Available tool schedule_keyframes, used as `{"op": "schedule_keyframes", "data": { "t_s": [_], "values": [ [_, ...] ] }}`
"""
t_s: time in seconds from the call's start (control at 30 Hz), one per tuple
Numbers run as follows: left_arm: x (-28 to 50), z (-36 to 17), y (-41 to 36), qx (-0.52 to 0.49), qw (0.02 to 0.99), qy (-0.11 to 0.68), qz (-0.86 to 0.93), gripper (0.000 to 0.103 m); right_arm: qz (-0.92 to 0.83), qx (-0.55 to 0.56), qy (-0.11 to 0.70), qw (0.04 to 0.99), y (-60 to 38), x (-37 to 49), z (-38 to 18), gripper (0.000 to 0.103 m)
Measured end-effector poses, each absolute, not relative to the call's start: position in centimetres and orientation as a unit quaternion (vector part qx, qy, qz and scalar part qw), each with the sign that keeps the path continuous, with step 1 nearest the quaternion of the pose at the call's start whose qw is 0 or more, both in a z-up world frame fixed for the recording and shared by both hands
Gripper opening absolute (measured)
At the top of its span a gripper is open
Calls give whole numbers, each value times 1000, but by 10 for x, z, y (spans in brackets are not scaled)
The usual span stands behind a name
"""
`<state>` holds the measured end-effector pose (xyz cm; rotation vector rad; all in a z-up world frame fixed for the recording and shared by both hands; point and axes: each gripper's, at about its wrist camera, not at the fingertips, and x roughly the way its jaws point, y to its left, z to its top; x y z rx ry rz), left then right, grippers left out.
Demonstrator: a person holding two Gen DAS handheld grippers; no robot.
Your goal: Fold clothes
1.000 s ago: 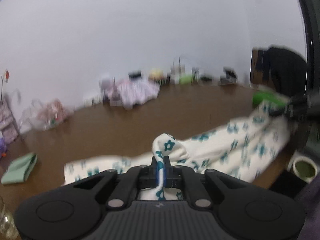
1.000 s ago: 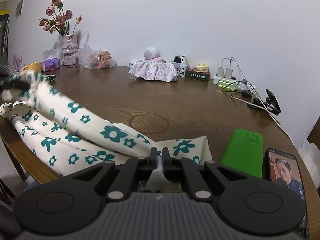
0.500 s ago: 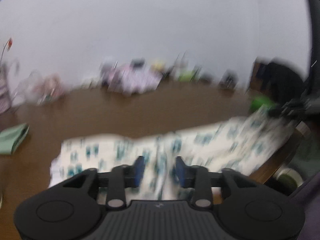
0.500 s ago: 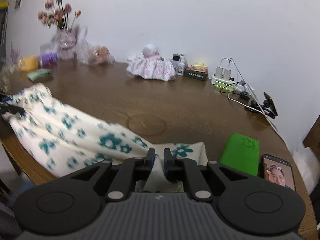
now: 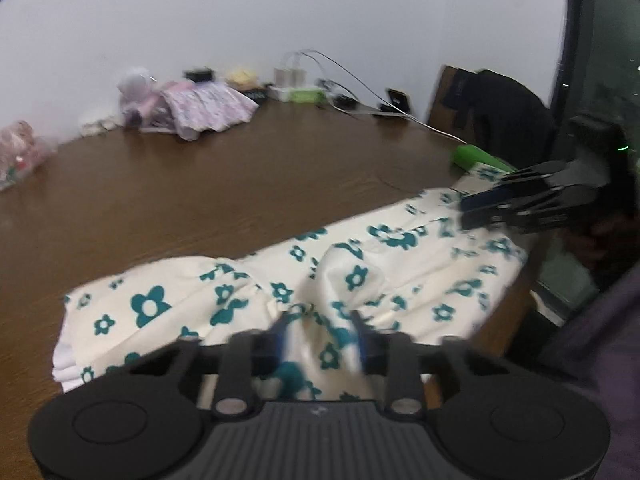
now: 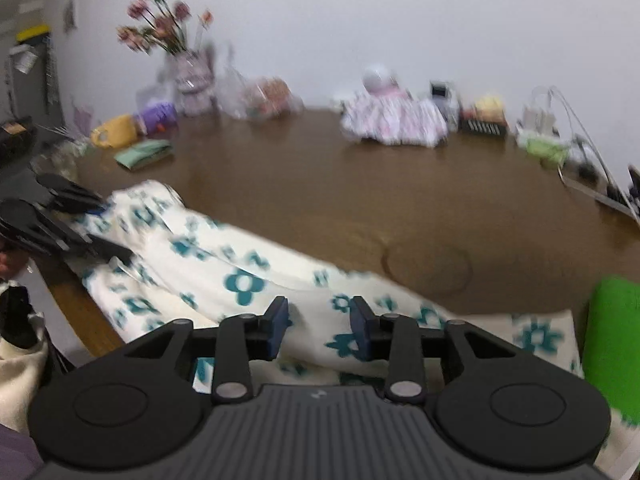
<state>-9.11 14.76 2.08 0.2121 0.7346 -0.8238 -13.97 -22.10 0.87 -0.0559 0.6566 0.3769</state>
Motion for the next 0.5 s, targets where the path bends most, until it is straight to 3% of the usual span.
{"op": "schedule_keyframes", "data": {
  "t_s": [0.17,0.37,0.47,0.5],
  "values": [
    [-64,32,170,73,853,382,-346,33,184,-10,315,931,-233,-143,4,17],
    [-87,70,209,101,914,324,-222,33,180,-4,312,933,-238,-146,2,16],
    [-99,83,220,60,931,291,-214,50,178,-7,308,935,-237,-146,2,16],
    [-100,80,217,44,929,288,-230,63,177,-8,307,935,-236,-146,2,16]
  ]
}}
